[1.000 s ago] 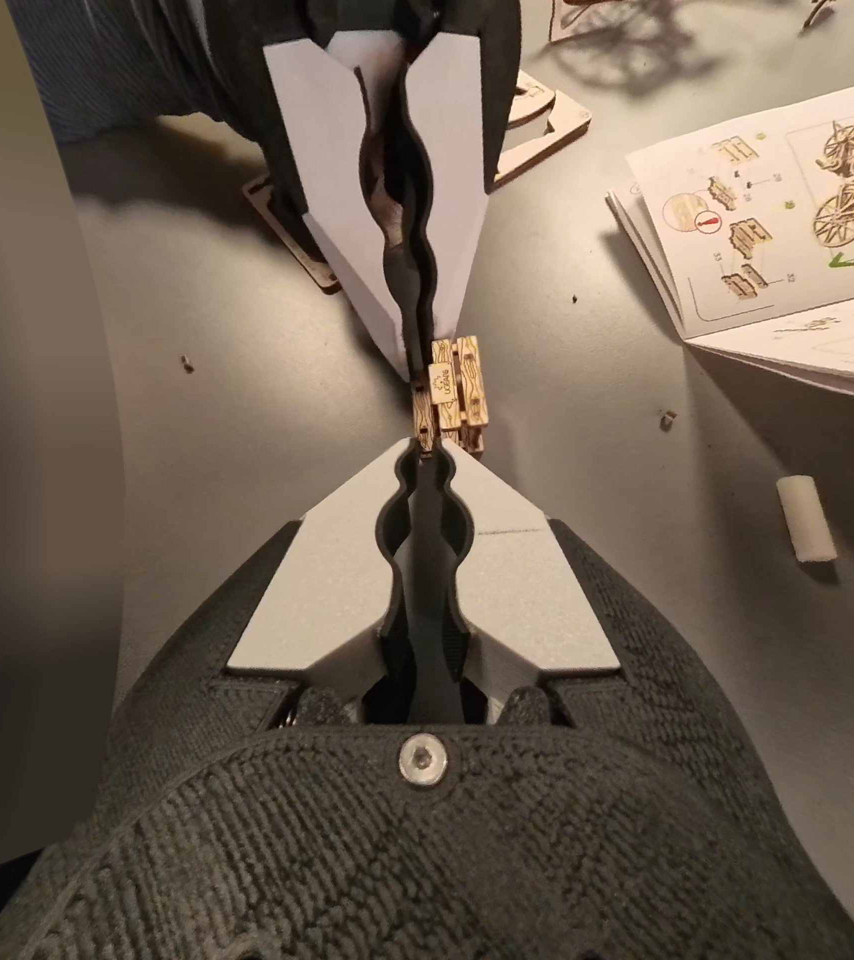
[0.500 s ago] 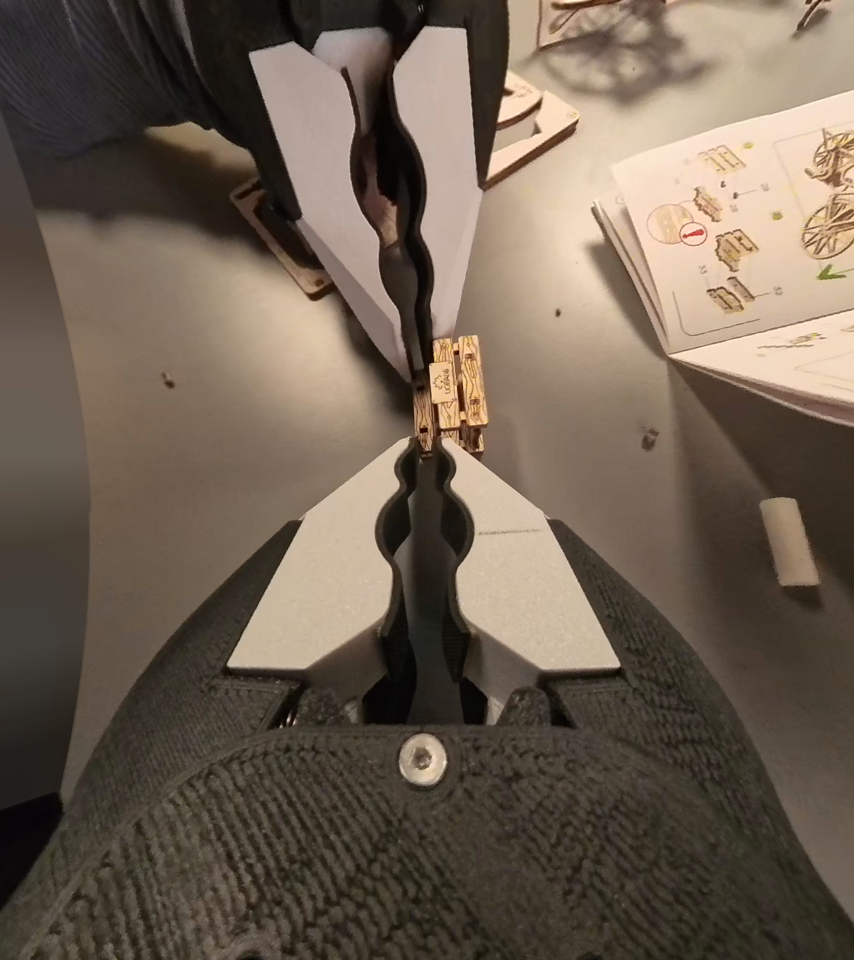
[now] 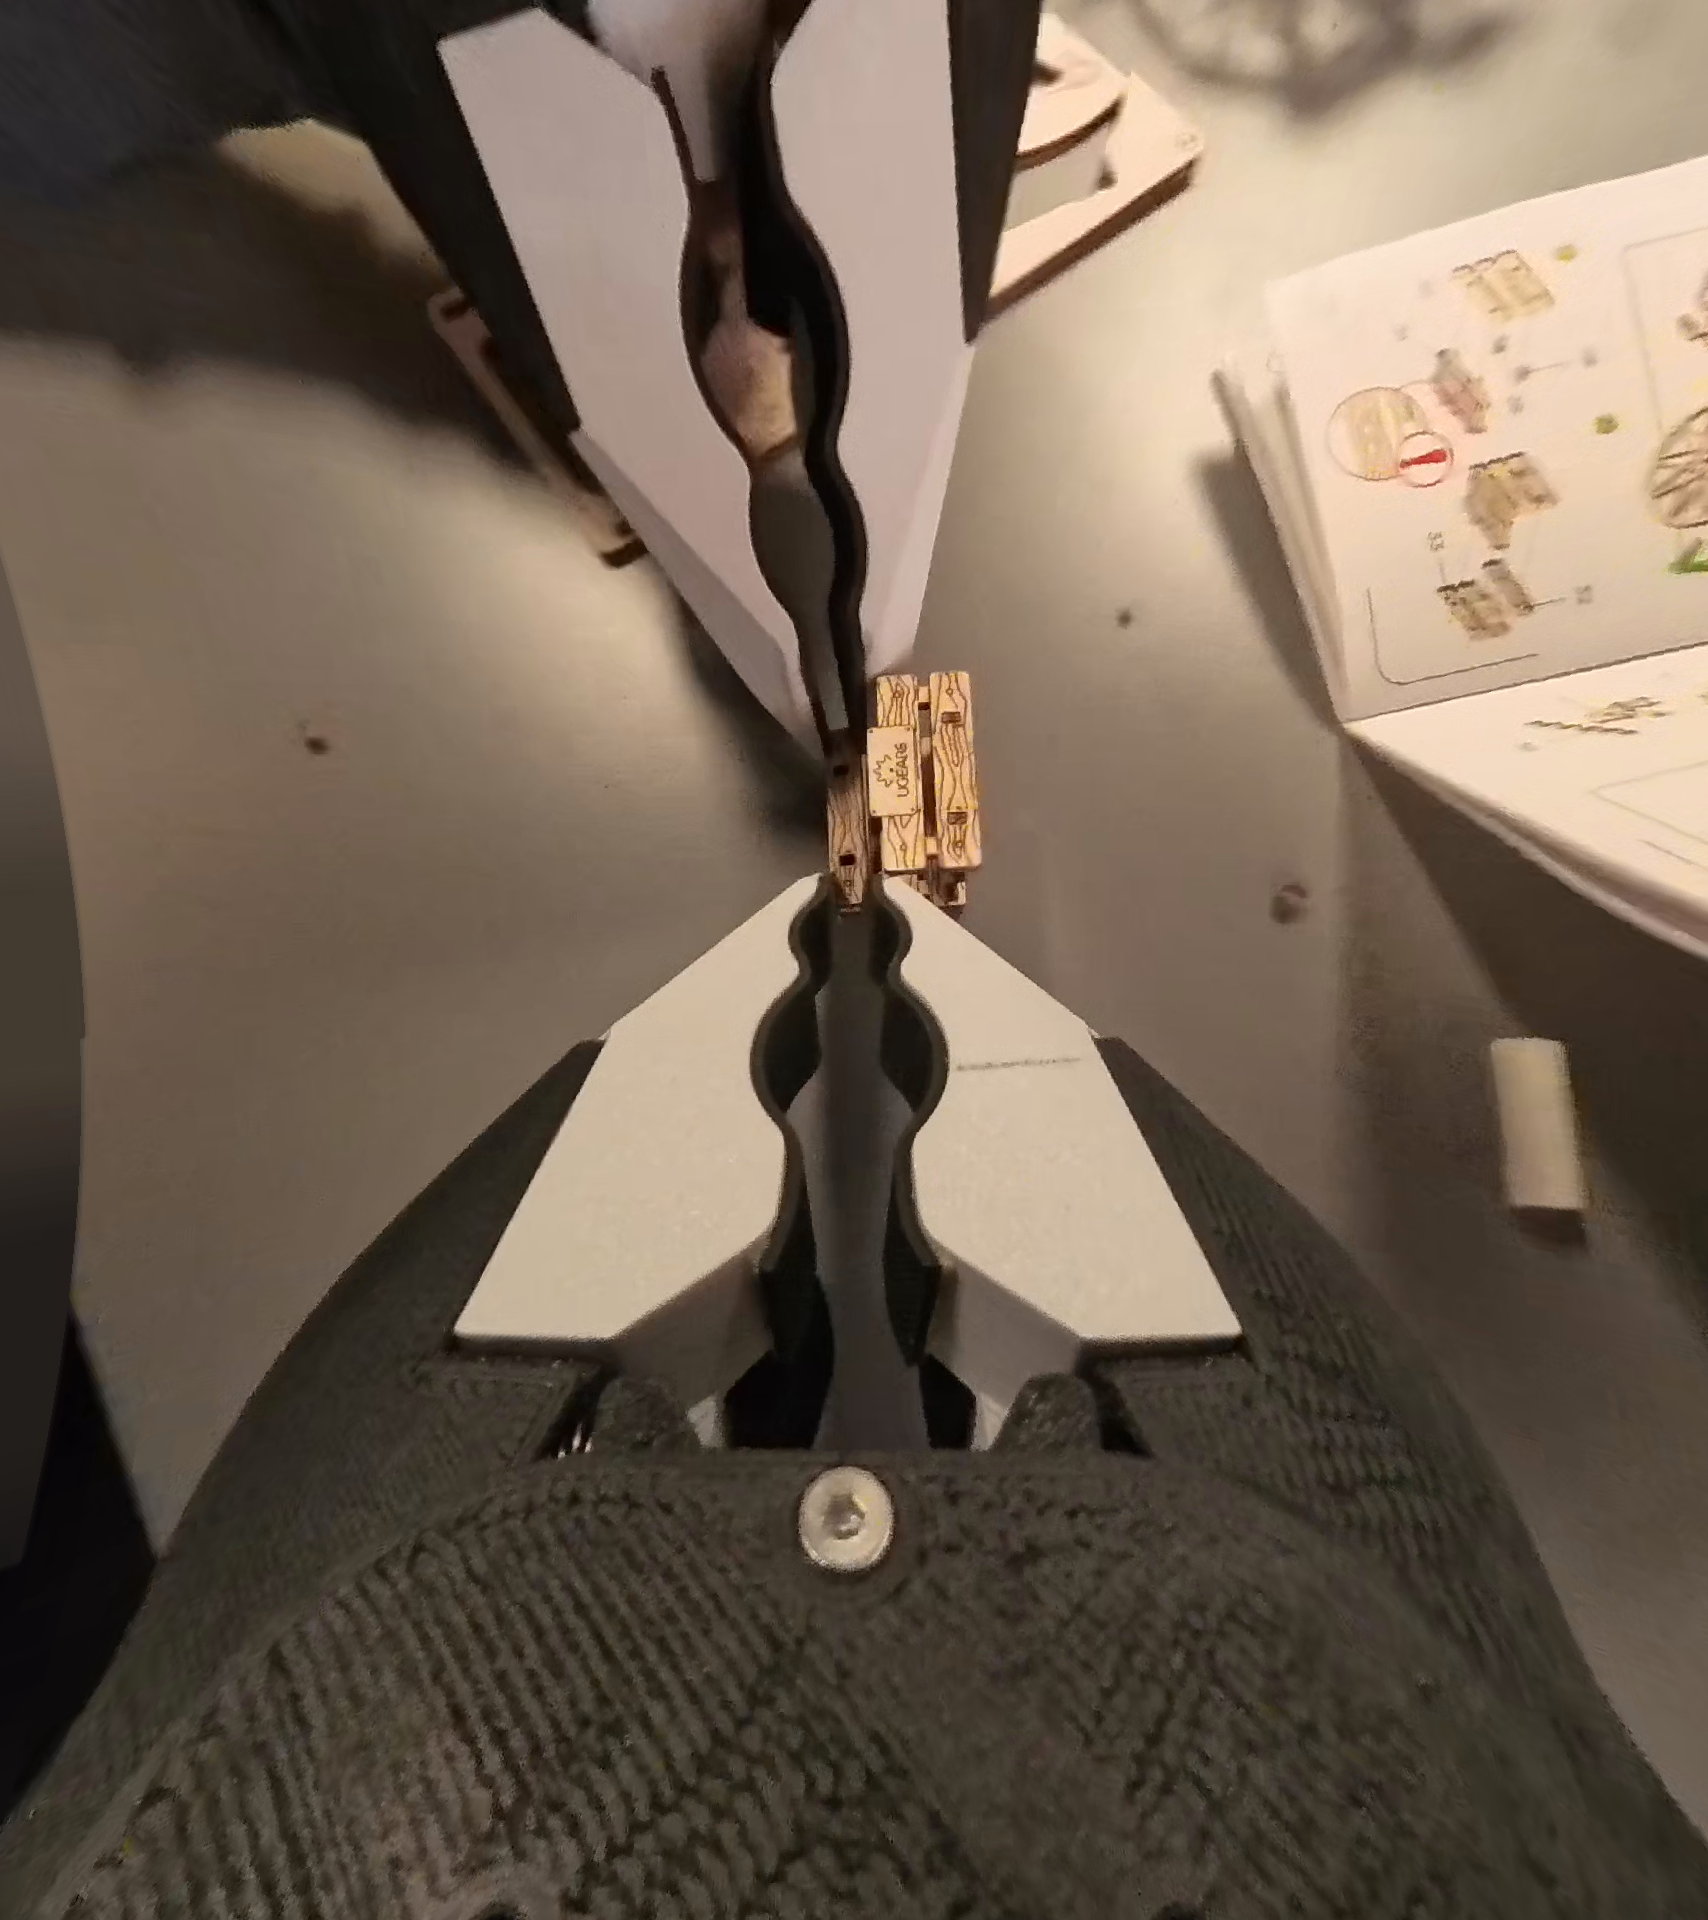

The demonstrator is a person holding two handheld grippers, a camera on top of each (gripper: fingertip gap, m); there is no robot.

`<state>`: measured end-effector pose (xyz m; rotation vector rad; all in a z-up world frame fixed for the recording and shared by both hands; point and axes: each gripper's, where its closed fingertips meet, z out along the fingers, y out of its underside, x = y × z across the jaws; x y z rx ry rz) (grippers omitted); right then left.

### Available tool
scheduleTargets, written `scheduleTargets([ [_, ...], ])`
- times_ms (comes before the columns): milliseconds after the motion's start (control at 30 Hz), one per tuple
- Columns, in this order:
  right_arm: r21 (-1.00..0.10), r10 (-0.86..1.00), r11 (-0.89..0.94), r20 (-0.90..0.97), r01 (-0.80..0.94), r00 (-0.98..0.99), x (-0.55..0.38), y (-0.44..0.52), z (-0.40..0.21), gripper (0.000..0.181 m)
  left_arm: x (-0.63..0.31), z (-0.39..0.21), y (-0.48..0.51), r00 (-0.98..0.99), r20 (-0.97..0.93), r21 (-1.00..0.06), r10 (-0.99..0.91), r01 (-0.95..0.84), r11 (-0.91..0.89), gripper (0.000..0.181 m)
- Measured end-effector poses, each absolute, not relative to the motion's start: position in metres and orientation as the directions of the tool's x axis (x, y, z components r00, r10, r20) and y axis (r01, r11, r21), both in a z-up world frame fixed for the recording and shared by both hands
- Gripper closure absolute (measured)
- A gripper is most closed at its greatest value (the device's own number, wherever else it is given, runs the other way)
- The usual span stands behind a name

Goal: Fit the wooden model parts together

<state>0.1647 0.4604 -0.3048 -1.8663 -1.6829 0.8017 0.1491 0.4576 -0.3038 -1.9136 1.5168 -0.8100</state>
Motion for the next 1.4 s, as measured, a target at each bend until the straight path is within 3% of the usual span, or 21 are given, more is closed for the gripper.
scheduleTargets([
  [533, -0.626, 0.998, -0.036, 0.02, 0.779, 0.062, 0.159, 0.468, -0.306, 0.178, 0.143, -0.305, 0.465, 0.223, -0.026, -0.674, -0.974, -0.724, -0.148, 0.178],
  [767, -0.68, 0.957, -0.276, -0.261, 0.679, 0.128, 0.158, 0.468, -0.305, 0.178, 0.144, -0.304, 0.465, 0.207, 0.223, -0.739, -0.953, -0.601, -0.303, 0.178],
  [833, -0.696, 0.96, -0.267, -0.251, 0.667, 0.122, 0.158, 0.468, -0.305, 0.178, 0.144, -0.304, 0.465, 0.2, 0.249, -0.741, -0.948, -0.59, -0.319, 0.178],
  [967, -0.708, 0.994, -0.098, -0.042, 0.699, 0.097, 0.159, 0.468, -0.306, 0.177, 0.143, -0.305, 0.465, 0.211, 0.109, -0.74, -0.971, -0.635, -0.221, 0.178],
  [1033, -0.715, 0.989, -0.149, -0.094, 0.683, 0.117, 0.159, 0.468, -0.306, 0.178, 0.143, -0.305, 0.465, 0.216, 0.102, -0.735, -0.971, -0.641, -0.22, 0.178],
  [1167, -0.72, 0.931, -0.352, -0.336, 0.598, 0.143, 0.158, 0.468, -0.305, 0.178, 0.144, -0.304, 0.465, 0.221, 0.291, -0.739, -0.931, -0.566, -0.366, 0.179],
  [1400, -0.768, 0.964, -0.265, -0.214, 0.583, 0.157, 0.158, 0.468, -0.304, 0.178, 0.144, -0.304, 0.465, 0.236, 0.269, -0.732, -0.934, -0.58, -0.357, 0.179],
])
